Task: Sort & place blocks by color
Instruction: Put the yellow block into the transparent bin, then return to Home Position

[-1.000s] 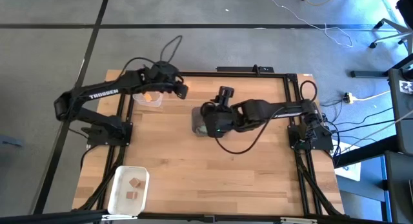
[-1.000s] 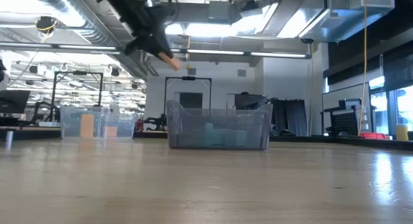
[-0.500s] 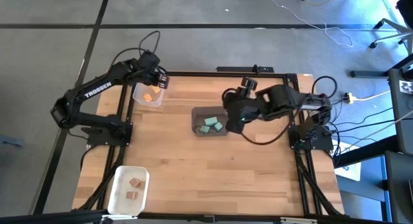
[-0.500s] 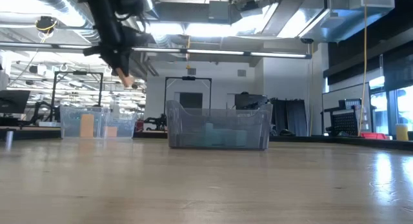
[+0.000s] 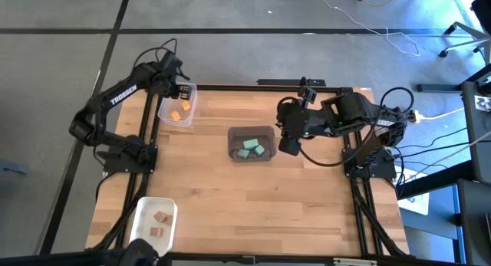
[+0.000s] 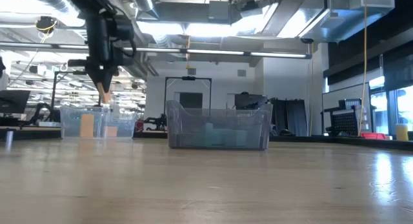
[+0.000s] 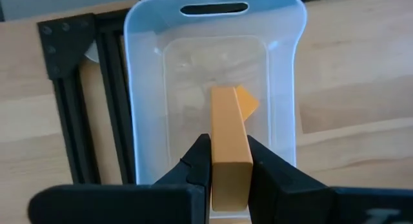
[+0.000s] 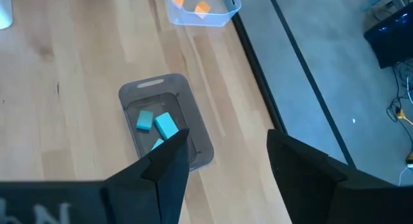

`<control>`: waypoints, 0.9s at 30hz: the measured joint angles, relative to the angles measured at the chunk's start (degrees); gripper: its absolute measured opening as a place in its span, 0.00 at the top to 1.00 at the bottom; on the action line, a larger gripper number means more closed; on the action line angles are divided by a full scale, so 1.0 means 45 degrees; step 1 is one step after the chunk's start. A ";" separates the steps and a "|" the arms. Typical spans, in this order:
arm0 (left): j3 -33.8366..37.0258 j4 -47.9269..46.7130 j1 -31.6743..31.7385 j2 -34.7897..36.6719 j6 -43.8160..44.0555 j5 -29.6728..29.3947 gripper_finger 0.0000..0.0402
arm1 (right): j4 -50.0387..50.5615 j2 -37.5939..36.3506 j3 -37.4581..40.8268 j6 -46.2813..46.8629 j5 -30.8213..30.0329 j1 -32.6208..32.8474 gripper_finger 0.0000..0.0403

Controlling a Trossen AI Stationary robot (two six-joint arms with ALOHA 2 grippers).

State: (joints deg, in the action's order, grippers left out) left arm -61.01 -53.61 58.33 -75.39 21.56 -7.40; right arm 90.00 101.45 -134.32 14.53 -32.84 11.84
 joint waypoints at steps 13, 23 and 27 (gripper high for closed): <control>-0.0005 0.0122 0.0814 -0.1863 -0.0601 0.0671 0.80 | 0.0002 0.0000 0.0005 -0.0001 0.0573 -0.0005 0.49; -0.0005 0.0245 0.0654 -0.2637 -0.0616 0.0331 0.78 | 0.0000 0.0000 0.0005 0.0032 0.0568 -0.0005 0.49; -0.0005 0.0367 0.0572 -0.2193 -0.0676 0.0344 0.78 | 0.0003 0.0000 0.0005 -0.0050 0.0568 -0.0005 0.49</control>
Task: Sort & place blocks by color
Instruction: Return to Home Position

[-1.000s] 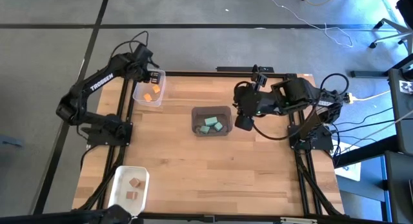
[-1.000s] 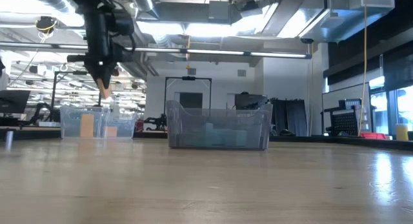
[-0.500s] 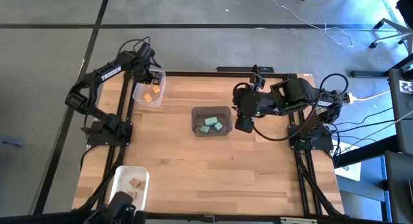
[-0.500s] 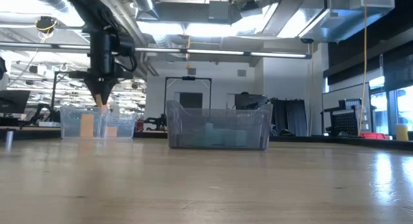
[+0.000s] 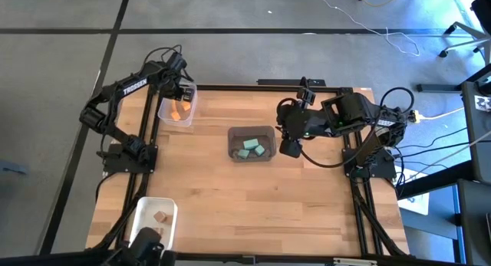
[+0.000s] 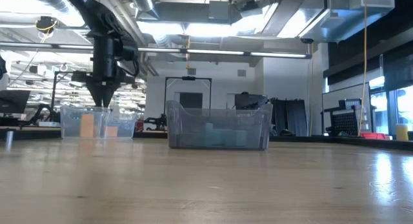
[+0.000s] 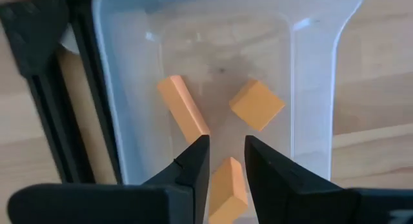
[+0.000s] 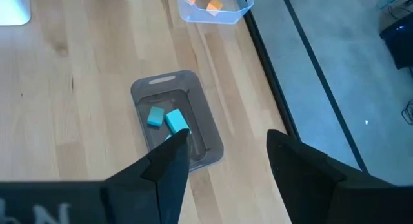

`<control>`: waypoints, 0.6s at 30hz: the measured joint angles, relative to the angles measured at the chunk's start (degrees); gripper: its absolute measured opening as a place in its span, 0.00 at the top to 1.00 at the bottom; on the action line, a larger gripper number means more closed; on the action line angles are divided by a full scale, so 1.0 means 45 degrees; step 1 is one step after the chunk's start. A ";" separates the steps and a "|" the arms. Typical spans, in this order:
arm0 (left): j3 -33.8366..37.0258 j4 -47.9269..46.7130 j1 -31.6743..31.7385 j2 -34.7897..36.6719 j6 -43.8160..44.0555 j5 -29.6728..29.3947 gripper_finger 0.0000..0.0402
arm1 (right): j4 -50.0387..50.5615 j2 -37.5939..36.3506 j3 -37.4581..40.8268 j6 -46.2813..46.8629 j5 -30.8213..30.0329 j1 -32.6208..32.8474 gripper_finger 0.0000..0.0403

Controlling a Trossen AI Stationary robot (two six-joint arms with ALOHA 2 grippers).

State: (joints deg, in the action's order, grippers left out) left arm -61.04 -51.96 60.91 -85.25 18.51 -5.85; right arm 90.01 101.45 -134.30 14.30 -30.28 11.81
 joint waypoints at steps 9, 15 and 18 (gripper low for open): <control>0.0000 0.0006 -0.0065 0.2964 -0.1298 0.2871 0.78 | 0.0002 0.0000 0.0000 -0.0876 0.0127 -0.0003 0.49; 0.0000 -0.0006 -0.0983 0.5962 -0.1982 0.4351 0.81 | 0.0002 0.0000 0.0000 -0.1769 0.0432 -0.0005 0.58; 0.0000 -0.0007 -0.1715 0.7465 -0.2327 0.4632 0.87 | 0.0002 0.0000 0.0000 -0.1980 0.0429 -0.0010 0.70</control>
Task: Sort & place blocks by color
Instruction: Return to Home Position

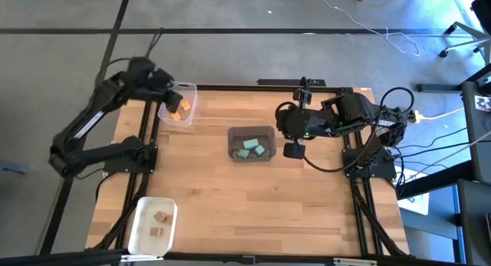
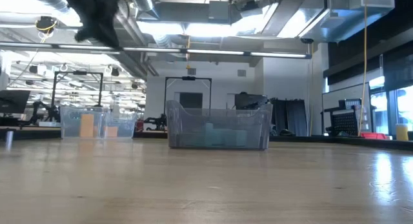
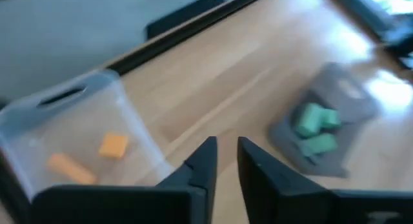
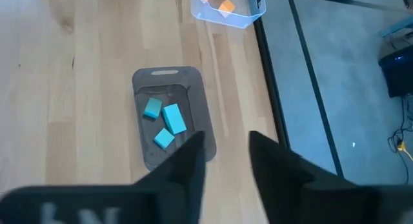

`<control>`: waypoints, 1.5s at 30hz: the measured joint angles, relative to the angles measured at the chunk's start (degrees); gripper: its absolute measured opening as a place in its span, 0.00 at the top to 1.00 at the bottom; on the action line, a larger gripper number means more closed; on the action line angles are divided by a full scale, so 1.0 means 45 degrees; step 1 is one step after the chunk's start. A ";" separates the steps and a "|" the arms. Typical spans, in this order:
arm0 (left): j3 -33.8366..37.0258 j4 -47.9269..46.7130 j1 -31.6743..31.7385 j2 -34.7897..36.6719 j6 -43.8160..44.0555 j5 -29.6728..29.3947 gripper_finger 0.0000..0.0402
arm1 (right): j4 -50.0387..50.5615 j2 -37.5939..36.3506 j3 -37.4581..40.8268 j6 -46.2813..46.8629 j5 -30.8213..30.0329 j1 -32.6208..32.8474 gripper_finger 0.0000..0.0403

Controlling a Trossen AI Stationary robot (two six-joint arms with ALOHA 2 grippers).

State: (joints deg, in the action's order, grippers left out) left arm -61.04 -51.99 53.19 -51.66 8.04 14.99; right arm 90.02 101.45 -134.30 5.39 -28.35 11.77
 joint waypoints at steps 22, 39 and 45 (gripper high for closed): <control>-0.0010 -0.0348 -0.2512 0.7713 -0.0540 0.0010 1.00 | -0.0007 -0.3582 0.0673 0.0780 0.0004 -0.1085 1.00; 0.1366 0.0761 -0.2507 0.8433 -0.2990 0.1557 1.00 | -0.0306 -0.7551 0.7148 0.5078 0.0060 -0.0401 1.00; 0.3429 0.3526 -0.2507 0.8436 -0.1539 0.3105 1.00 | -0.1030 -0.8927 0.8813 0.5164 0.0173 0.0030 1.00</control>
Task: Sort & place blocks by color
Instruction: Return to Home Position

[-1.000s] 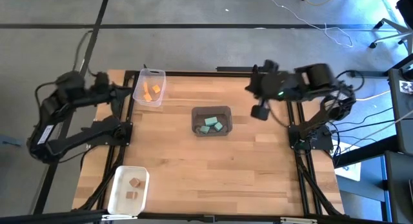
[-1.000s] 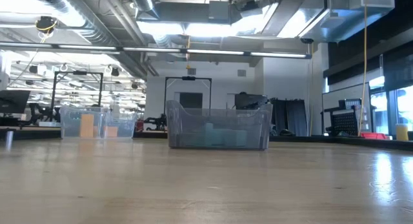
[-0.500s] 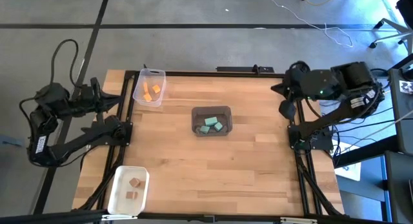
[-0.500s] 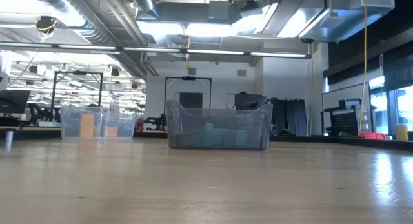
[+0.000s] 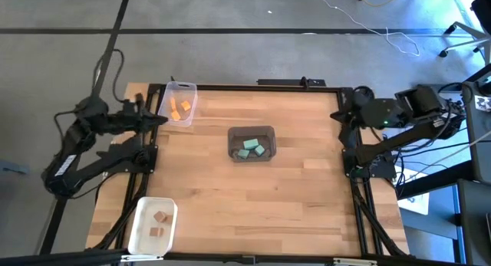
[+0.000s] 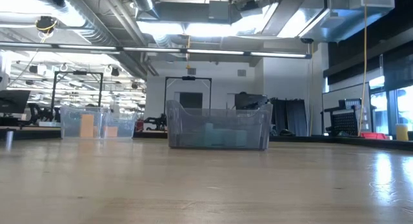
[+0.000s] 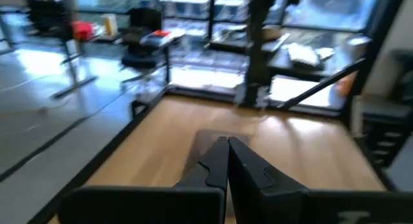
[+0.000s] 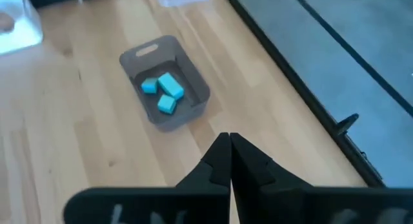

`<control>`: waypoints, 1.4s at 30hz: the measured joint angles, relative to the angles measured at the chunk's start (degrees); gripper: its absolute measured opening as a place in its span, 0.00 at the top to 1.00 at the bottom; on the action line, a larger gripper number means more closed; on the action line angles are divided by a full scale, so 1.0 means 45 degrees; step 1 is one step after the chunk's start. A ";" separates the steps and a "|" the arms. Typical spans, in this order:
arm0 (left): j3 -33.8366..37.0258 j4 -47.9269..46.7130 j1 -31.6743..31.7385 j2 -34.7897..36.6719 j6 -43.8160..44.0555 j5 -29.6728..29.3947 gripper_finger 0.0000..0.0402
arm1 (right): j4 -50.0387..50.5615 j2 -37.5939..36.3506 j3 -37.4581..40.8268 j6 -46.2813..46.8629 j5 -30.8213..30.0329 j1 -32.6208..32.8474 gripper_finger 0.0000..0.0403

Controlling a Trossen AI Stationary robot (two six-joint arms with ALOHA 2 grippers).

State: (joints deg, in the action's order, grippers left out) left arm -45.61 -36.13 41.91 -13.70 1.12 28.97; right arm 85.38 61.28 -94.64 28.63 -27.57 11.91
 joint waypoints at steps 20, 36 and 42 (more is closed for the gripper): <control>0.6090 1.1904 -0.0684 -0.2632 0.3628 0.2973 1.00 | -0.4182 -0.3911 0.5099 -0.0141 0.0063 0.0329 1.00; 0.6118 1.0109 -0.0523 -0.0878 0.4537 0.4452 1.00 | -0.5328 -0.4387 0.5491 -0.0689 0.0493 0.0329 1.00; 0.6125 0.9417 -0.1160 -0.0889 0.2839 0.3248 1.00 | -0.6487 -0.4375 0.5493 -0.2060 0.0939 0.0329 1.00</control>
State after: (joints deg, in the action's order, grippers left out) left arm -18.04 6.25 36.69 -17.70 13.89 43.58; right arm 56.19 41.59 -69.92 19.36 -23.35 13.39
